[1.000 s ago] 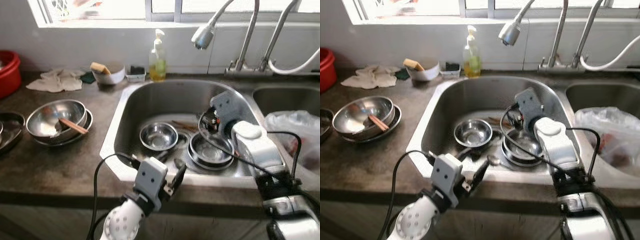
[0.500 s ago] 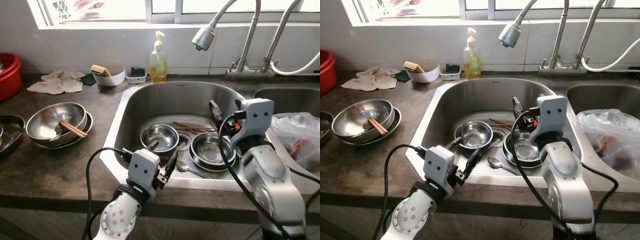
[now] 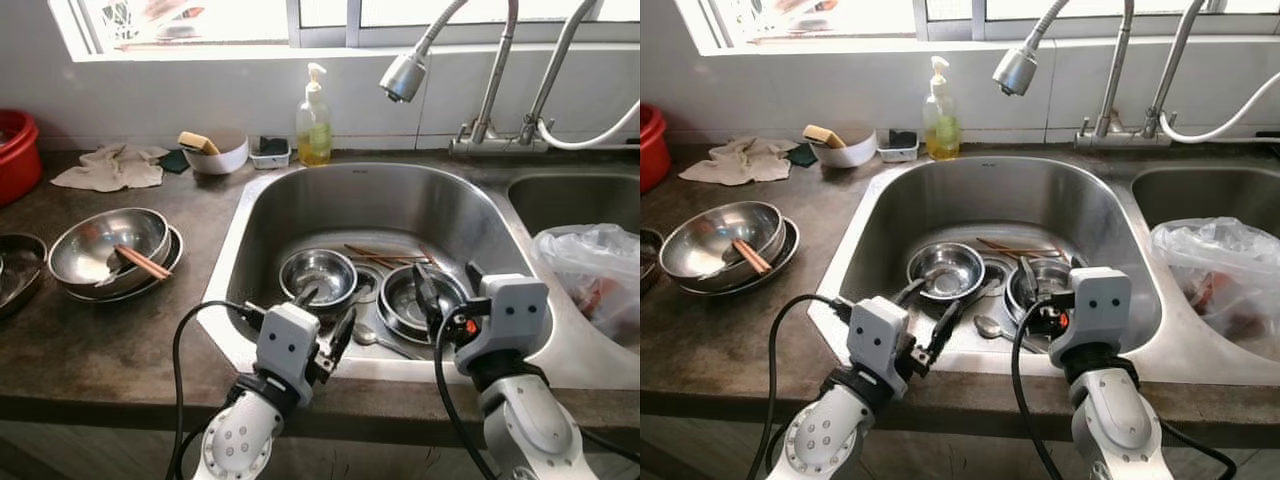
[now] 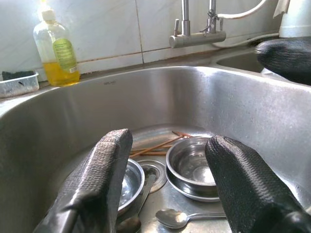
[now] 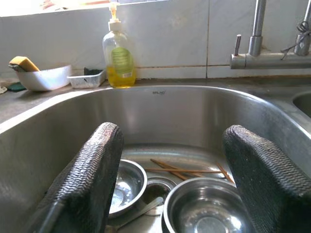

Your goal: Kitchen organization

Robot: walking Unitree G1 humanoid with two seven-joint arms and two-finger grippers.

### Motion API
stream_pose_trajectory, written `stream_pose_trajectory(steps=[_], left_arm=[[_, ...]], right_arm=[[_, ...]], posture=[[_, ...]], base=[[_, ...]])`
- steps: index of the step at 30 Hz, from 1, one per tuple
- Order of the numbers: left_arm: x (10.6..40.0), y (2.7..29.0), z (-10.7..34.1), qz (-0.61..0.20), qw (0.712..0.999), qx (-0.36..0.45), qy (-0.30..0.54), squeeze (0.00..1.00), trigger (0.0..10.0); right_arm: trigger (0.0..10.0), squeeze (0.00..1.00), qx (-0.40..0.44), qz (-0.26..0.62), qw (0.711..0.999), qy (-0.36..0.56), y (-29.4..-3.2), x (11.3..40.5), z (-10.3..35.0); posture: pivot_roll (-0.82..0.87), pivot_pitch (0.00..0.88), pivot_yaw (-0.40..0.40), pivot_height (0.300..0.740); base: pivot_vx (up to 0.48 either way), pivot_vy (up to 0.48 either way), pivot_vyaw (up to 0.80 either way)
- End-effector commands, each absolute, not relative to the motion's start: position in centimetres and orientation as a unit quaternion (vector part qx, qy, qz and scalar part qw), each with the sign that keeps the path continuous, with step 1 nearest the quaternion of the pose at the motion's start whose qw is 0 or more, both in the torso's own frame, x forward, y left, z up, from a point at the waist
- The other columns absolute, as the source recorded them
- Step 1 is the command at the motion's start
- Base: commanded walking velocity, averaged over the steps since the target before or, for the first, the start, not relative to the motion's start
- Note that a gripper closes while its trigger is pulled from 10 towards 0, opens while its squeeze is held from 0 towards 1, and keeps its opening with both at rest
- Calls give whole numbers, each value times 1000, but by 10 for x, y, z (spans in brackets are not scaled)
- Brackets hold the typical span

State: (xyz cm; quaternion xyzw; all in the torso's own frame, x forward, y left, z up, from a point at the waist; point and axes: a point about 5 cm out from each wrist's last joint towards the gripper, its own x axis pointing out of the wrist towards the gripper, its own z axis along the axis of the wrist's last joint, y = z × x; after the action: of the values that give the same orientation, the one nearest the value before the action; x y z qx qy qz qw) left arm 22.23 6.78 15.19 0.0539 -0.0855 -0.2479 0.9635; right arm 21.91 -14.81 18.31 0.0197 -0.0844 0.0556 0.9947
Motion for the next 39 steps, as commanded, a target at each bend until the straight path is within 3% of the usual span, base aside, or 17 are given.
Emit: stream_pose_trajectory(steps=[1, 9, 39], left_arm=[[220, 69, 152, -246, 964, 55, -85, 0, 10000], [219, 68, 151, -244, 964, 55, -85, 0, 10000], [222, 66, 154, -248, 963, 57, -91, 0, 10000]], right_arm=[[10000, 0, 14, 62, 993, -96, -147, 216, 187], [10000, 0, 10, 64, 992, -107, -144, 221, 191], [10000, 0, 9, 61, 993, -103, -136, 230, 188]], posture=[[65, 72, 24, 740], [66, 70, 23, 740], [76, 46, 18, 740]], base=[[0, 0, 0], [0, 0, 0], [-305, 0, 0]])
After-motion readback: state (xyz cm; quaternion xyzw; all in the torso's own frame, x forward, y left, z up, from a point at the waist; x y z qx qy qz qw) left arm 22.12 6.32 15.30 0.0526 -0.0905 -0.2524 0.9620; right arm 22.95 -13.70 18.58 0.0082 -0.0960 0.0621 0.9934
